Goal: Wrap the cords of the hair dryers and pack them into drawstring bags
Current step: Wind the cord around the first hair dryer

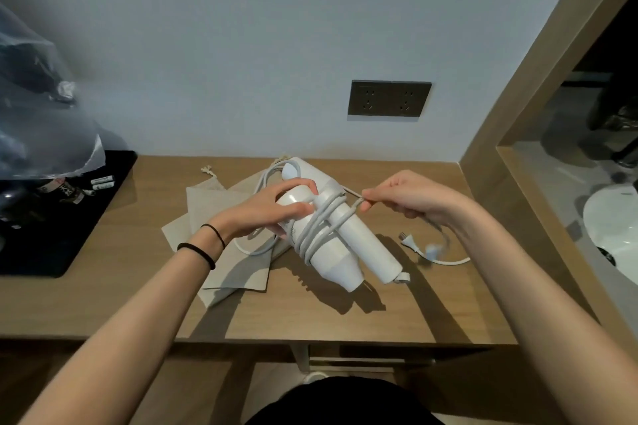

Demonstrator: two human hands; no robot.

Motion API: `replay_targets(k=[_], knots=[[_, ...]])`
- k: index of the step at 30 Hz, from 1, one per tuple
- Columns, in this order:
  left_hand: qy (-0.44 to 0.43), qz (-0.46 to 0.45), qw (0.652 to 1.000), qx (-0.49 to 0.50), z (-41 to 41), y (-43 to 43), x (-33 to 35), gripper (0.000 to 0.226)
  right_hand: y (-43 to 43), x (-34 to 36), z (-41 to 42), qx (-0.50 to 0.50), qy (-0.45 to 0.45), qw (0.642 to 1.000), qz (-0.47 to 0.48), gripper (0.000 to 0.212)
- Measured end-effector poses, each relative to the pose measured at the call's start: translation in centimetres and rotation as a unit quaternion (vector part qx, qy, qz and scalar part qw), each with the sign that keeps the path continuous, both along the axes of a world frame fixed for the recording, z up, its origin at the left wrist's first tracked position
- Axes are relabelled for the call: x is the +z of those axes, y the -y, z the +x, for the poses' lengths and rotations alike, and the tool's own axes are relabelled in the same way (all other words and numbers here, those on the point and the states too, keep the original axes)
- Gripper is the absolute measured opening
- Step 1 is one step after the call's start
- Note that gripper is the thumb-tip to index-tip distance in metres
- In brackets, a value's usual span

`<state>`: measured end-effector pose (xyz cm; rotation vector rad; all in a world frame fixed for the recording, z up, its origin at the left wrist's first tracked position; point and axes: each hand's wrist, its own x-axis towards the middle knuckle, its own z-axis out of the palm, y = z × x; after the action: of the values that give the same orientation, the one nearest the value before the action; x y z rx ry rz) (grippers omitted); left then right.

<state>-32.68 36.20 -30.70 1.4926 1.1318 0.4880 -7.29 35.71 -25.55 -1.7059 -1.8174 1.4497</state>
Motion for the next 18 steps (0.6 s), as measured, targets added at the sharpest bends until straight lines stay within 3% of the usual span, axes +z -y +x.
replay_targets(k=[5,9,18], knots=[[0.000,-0.018,0.997,0.079,0.6,0.3,-0.9,0.023,0.8,0.0,-1.1,0.027,0.084,0.991,0.101,0.032],[-0.002,-0.031,0.996,0.087,0.6,0.3,-1.0,0.023,0.6,-0.5,-1.9,0.065,0.168,0.970,0.164,0.038],[0.033,-0.098,0.974,0.201,0.8,1.3,-4.0,0.024,0.5,-2.5,-3.1,0.040,0.176,0.963,0.203,0.038]])
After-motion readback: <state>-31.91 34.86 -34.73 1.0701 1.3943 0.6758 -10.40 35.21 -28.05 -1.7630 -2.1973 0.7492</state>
